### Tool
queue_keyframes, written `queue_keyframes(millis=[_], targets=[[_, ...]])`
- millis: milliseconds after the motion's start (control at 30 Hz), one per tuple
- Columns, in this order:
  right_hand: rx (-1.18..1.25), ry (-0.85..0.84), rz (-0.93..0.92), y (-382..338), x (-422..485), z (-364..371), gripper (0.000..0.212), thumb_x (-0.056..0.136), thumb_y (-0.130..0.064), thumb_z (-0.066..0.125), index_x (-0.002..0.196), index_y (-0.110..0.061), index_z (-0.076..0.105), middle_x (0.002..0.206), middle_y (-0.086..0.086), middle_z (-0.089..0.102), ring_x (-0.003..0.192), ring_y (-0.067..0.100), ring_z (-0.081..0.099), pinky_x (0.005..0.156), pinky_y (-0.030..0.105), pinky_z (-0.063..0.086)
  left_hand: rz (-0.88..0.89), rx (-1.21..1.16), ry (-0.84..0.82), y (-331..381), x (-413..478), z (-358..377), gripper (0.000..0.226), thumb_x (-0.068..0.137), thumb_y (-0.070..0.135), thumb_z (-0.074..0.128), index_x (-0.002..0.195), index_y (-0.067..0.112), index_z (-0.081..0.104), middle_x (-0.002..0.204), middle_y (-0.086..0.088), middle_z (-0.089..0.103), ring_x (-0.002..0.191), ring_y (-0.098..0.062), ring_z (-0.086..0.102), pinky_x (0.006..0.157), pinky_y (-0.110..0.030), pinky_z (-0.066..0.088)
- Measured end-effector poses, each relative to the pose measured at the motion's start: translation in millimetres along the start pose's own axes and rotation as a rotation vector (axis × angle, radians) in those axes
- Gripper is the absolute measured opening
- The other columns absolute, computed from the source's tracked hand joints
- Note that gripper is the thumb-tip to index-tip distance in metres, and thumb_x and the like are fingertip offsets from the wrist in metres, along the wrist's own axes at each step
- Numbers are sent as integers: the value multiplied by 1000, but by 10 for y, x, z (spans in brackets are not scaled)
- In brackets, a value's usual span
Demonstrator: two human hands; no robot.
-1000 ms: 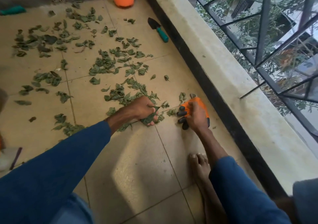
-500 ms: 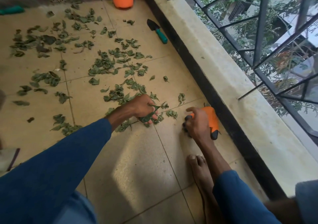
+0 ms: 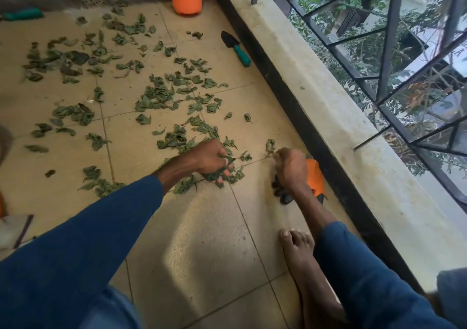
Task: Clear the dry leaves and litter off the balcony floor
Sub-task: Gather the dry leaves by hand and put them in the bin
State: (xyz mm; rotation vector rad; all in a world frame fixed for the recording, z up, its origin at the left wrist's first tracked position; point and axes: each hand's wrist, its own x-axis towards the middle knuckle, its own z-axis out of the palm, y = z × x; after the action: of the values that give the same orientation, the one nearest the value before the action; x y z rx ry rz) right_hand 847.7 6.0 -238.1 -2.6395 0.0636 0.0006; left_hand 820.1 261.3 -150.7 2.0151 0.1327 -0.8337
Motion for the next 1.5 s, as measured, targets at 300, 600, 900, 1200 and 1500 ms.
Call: queue_keyframes(millis=[300, 600, 900, 1200, 1500], targets=[[-269, -109, 214, 87, 146, -86, 16, 101, -11, 52, 90, -7, 63, 81, 6, 60, 81, 24, 61, 99, 52, 52, 16, 8, -20, -26, -42, -21, 20, 105, 5, 52, 104, -4, 70, 104, -23, 75, 77, -31, 76, 55, -32, 61], [-44, 4, 16, -173, 251, 175, 28, 102, -23, 54, 80, -10, 66, 81, 9, 64, 80, 27, 60, 80, 38, 51, 15, 18, 13, -62, -136, -72, 18, 105, 7, 54, 98, 2, 69, 103, -19, 76, 80, -32, 78, 68, -43, 65], [73, -54, 131, -224, 534, 147, 9, 91, -14, 73, 96, -10, 79, 94, 4, 74, 84, 15, 64, 82, 32, 56, 13, -95, 77, -126, -217, -165, 25, 106, 7, 52, 123, -8, 63, 94, -19, 74, 71, -32, 73, 72, -50, 62], [-34, -103, 52, -276, 544, 271, 18, 91, 1, 65, 75, -6, 69, 75, 10, 70, 65, 19, 67, 61, 42, 62, -5, -96, 97, -153, -203, -190, 22, 105, 8, 55, 114, -8, 67, 92, -16, 75, 70, -29, 75, 67, -45, 63], [450, -8, 66, -842, 406, 106, 7, 80, -2, 80, 78, -8, 76, 74, 1, 75, 67, 14, 74, 64, 31, 63, -81, -274, 243, -127, -244, -260, 21, 106, 9, 54, 111, -3, 70, 98, -21, 77, 72, -29, 74, 54, -32, 60]])
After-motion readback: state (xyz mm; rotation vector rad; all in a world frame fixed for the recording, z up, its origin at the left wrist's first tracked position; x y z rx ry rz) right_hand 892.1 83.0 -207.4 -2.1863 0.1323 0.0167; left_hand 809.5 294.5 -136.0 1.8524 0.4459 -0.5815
